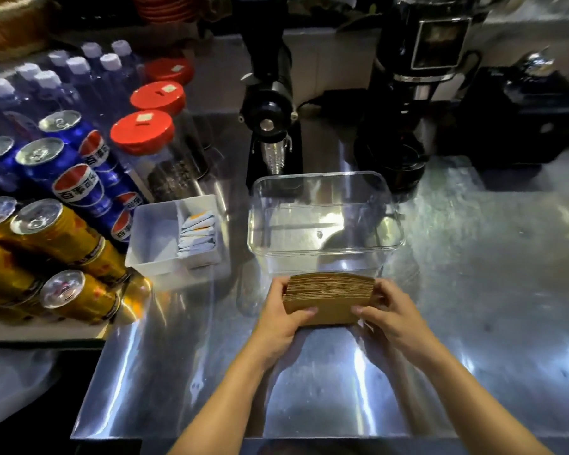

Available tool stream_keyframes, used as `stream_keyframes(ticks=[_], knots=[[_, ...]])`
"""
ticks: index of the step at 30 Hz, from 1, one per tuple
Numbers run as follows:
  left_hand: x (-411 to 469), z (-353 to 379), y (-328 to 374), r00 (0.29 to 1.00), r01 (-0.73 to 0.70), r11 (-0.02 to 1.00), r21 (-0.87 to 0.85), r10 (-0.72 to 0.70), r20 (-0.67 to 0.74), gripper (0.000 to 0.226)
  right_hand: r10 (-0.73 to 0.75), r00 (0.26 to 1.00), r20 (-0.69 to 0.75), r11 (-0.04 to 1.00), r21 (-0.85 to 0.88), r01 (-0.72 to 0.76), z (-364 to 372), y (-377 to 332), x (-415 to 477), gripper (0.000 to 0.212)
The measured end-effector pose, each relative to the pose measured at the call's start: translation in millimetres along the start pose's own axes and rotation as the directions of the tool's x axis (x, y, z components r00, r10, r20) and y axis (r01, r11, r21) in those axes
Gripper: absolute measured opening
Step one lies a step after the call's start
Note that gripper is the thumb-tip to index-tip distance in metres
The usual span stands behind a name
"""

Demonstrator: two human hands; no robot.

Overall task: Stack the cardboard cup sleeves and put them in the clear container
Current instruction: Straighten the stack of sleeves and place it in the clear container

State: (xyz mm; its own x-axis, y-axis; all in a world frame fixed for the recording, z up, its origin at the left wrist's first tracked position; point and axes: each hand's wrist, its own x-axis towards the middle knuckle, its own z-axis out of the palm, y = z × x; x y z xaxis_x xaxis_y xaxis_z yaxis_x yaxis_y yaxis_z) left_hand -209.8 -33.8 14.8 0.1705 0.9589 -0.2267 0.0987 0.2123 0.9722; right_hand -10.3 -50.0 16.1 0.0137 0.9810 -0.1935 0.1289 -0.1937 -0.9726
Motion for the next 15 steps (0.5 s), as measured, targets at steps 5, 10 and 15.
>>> stream_keyframes(ticks=[5,10,15], knots=[[9.3,21.7,-19.3,0.993,-0.042,0.994,-0.104,0.053,0.107,0.050,-0.064,0.998,-0.027,0.998,-0.029,0.064,-9.5,11.3,-7.8,0.041],[14.9,34.7,-24.3,1.000,0.012,0.897,-0.443,-0.008,0.011,0.045,0.021,0.980,-0.199,0.944,0.327,0.046,13.5,26.7,-7.0,0.029],[18.5,46.1,-18.3,0.979,-0.073,0.952,-0.298,0.011,-0.204,0.022,0.040,0.909,-0.415,0.964,0.254,0.074,31.3,20.9,1.3,0.015]])
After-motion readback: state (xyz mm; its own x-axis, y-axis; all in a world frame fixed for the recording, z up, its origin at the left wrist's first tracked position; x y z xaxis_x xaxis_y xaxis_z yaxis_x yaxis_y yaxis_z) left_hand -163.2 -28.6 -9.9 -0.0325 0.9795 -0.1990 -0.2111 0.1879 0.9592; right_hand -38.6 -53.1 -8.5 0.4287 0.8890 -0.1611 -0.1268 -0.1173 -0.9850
